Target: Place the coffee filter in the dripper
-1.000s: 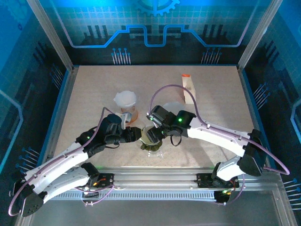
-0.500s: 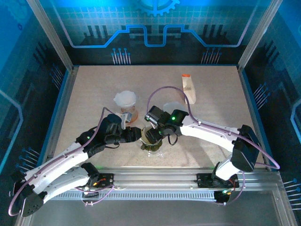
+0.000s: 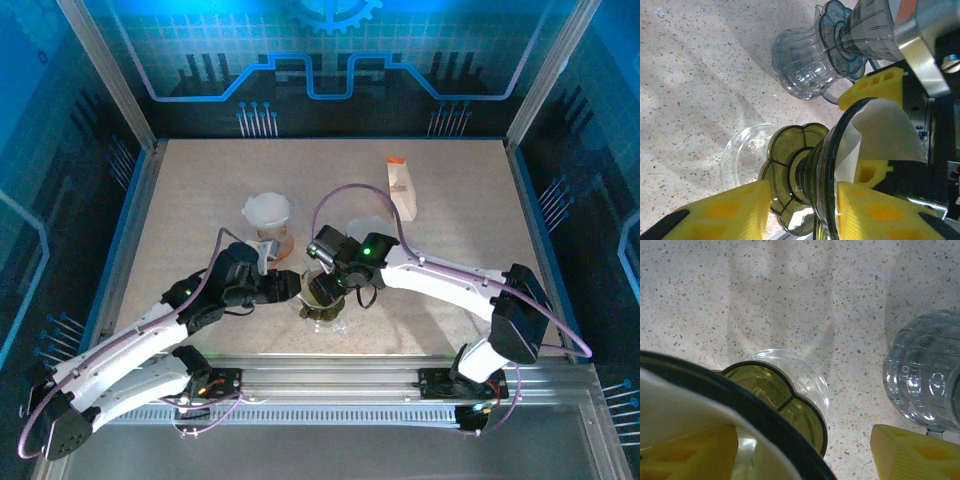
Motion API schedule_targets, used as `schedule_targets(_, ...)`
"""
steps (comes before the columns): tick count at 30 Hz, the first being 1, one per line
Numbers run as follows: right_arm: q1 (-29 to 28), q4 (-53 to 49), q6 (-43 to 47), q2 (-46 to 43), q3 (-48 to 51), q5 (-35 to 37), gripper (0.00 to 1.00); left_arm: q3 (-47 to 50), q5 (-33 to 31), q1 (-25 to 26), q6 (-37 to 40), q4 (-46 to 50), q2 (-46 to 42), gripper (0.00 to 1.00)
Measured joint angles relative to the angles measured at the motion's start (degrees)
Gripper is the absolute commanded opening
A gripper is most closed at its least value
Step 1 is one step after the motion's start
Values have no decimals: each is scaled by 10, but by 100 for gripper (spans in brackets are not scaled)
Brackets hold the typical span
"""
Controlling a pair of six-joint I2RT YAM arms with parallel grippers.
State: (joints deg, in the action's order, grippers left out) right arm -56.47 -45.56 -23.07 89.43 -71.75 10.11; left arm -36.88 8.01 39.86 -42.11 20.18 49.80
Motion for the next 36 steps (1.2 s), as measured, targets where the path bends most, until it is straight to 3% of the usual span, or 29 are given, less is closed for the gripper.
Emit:
schedule_targets(14,0,11,-9,-184,24,35,73,1,1,0,-1,-2,0,41)
schedule_targets(36,0,37,-29,-345,118,106,75,-11,-2,0,-15,23,-41,69)
